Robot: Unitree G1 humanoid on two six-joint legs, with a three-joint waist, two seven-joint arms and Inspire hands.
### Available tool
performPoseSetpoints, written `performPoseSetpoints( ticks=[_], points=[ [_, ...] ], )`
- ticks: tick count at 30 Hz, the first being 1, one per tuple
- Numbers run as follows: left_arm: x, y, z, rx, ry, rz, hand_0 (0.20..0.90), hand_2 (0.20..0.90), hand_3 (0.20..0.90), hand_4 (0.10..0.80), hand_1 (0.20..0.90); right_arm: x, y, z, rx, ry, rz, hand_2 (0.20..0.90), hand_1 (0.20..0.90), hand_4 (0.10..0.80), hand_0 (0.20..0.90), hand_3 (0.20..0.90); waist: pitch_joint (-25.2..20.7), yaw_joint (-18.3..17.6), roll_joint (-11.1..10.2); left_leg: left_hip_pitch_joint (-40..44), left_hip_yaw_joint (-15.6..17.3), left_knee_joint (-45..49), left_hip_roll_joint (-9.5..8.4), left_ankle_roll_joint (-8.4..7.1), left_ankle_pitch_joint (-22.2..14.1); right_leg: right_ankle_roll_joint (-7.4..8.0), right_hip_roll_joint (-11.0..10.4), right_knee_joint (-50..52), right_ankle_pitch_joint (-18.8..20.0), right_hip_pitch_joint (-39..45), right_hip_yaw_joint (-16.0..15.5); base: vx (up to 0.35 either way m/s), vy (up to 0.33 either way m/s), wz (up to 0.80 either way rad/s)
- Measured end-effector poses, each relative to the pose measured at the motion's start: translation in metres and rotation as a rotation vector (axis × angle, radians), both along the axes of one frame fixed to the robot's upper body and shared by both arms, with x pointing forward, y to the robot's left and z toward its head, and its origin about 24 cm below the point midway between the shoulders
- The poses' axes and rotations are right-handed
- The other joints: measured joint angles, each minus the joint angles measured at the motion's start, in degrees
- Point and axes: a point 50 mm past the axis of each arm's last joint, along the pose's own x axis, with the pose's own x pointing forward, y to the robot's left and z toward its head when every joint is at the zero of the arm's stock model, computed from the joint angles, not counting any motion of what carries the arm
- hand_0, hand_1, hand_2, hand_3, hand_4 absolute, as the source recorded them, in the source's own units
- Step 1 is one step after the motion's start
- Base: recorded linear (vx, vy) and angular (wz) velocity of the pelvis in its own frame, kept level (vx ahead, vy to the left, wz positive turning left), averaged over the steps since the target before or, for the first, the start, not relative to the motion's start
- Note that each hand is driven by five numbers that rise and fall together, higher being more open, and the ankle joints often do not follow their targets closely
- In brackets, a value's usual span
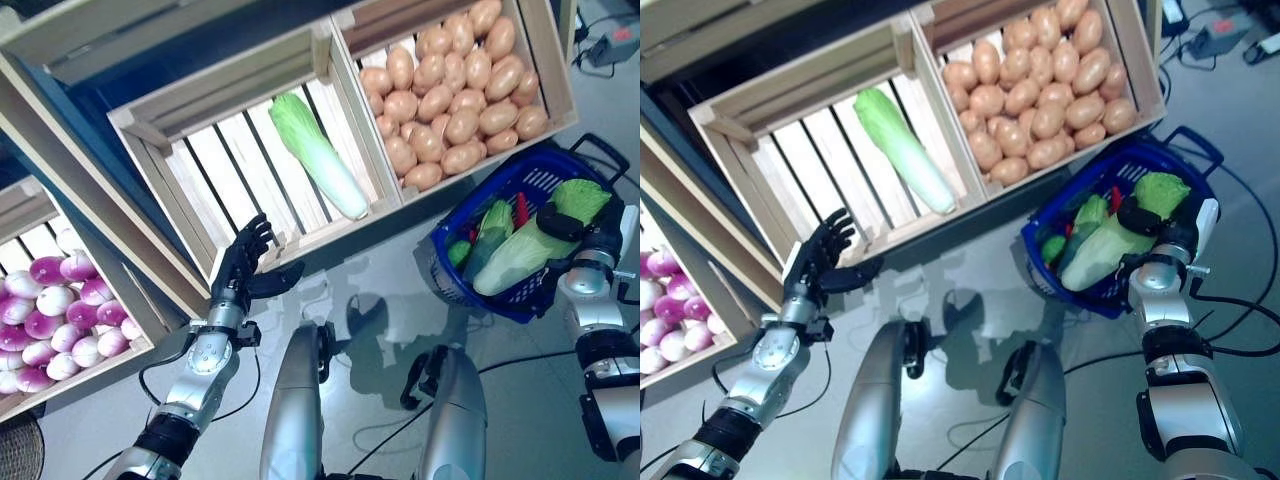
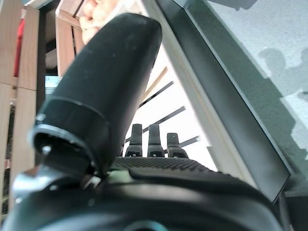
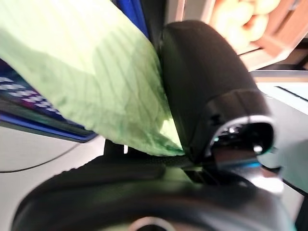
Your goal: Put vegetables into the basket
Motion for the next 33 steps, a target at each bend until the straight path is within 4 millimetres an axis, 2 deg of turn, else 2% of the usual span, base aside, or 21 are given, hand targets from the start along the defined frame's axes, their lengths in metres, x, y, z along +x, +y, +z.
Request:
performPoseSetpoints(
  ticks=[5,13,21,25,29,31,33],
  points=[
    [0.000,-0.004,0.016,-0.044,-0.098,0.006,0.900,0.900,0.900,0.800,0.900,-0.001,-0.001,-0.002,0.003,0.012,-0.002,0.900,0.900,0.800,0.900,0.900,0.07,0.16,0.06,-2.15,-0.76,1.35,0.03,-0.14,-0.08,-0.73,0.16,2.07,-0.66,-2.52,0.18,-0.002,0.001,-0.01],
    [0.007,-0.009,0.033,-0.037,-0.168,-0.009,0.900,0.900,0.900,0.800,0.900,-0.002,-0.001,-0.004,0.021,0.009,0.009,0.900,0.900,0.800,0.900,0.900,0.06,-0.76,0.05,-2.97,-1.61,1.69,0.15,-0.51,-0.29,-0.89,0.86,2.02,-0.73,-3.07,0.15,0.021,0.015,-0.01],
    [0.008,-0.009,0.036,-0.031,-0.179,-0.006,0.900,0.900,0.900,0.800,0.900,-0.003,0.006,-0.006,0.022,0.003,0.082,0.900,0.900,0.800,0.900,0.900,0.05,-1.25,-0.03,0.87,-1.27,-0.26,0.83,-0.67,-0.39,-0.52,1.85,-0.51,-0.44,0.79,-0.09,0.057,0.035,-0.04],
    [0.008,-0.005,0.043,0.024,-0.218,0.029,0.900,0.900,0.900,0.800,0.900,-0.003,0.010,-0.005,0.018,-0.001,0.120,0.900,0.900,0.800,0.900,0.900,-0.01,-1.51,-0.38,3.52,-0.68,-1.91,1.07,-0.72,-0.41,-0.40,2.18,-2.34,-0.13,3.08,-0.04,0.061,0.052,-0.06],
    [0.012,-0.003,0.052,0.095,-0.249,0.111,0.900,0.900,0.900,0.800,0.900,-0.003,0.015,-0.003,0.012,-0.003,0.169,0.900,0.900,0.800,0.900,0.900,-0.13,-1.81,-0.72,5.16,0.03,-3.20,1.17,-0.71,-0.41,0.52,2.45,-3.85,0.64,4.40,-0.03,0.040,0.047,-0.05],
    [0.020,-0.004,0.066,0.223,-0.293,0.162,0.900,0.900,0.900,0.800,0.900,-0.001,0.019,-0.003,0.008,0.002,0.204,0.900,0.900,0.800,0.900,0.900,-0.19,-2.10,-1.13,5.18,0.16,-3.28,1.29,-0.69,-0.42,0.70,2.68,-4.32,0.95,4.43,0.06,0.041,0.039,-0.04],
    [0.030,0.005,0.084,0.425,-0.336,0.210,0.900,0.900,0.900,0.800,0.900,0.002,0.027,-0.005,-0.002,0.020,0.260,0.900,0.900,0.800,0.900,0.900,-0.39,-2.47,-1.72,5.25,0.44,-3.10,1.69,-0.69,-0.55,0.88,2.99,-4.53,1.24,4.42,0.30,0.045,0.061,-0.09]
  ],
)
